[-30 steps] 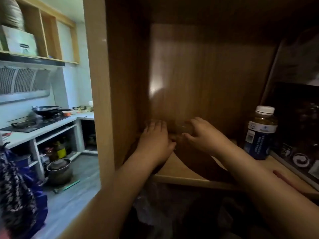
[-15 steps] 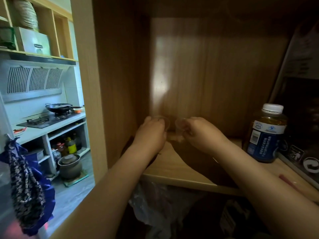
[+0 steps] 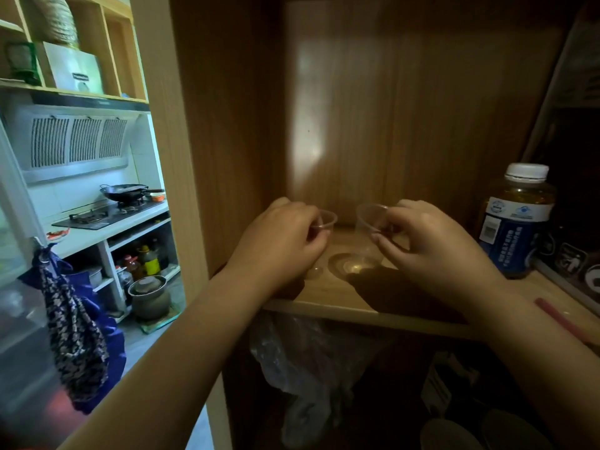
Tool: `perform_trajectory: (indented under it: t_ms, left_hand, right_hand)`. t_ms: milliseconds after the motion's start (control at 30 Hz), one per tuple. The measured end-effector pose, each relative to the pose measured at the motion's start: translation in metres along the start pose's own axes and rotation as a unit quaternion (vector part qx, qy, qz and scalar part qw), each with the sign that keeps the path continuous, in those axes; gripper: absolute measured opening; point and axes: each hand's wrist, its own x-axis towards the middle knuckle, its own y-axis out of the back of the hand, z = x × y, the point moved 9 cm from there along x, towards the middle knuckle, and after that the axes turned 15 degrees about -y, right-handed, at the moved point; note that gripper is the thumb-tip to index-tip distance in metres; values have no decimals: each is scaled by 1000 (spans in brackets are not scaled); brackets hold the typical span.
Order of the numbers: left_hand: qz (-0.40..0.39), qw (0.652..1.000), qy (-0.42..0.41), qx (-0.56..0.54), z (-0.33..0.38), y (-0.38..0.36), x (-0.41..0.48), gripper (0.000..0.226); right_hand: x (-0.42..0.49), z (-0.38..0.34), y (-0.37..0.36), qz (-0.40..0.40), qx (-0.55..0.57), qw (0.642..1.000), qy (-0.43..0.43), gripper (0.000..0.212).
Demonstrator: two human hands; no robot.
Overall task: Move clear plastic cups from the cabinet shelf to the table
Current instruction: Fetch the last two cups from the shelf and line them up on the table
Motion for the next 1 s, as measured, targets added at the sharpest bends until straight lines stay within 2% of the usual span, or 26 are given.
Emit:
perform_trajectory:
  t_ms: [367, 533, 600, 800, 1000]
  left_hand:
    - [41, 998, -20, 48, 27, 62, -65, 20]
    - [52, 996, -1, 74, 15, 108, -114, 20]
    - [65, 994, 21, 84, 6, 130, -137, 20]
    - [56, 984, 112, 123, -26, 203, -233, 22]
    - [18, 958, 213, 191, -52, 302, -366, 21]
  right_hand:
    - [-39, -70, 6, 18, 45, 997, 61, 21]
    - [-52, -117, 5, 52, 122, 986, 103, 9]
    - [-55, -142, -2, 53, 154, 978, 127, 11]
    - [-65, -258, -47, 22, 210, 961, 181, 19]
    - [-104, -413, -101, -43, 287, 922, 257, 19]
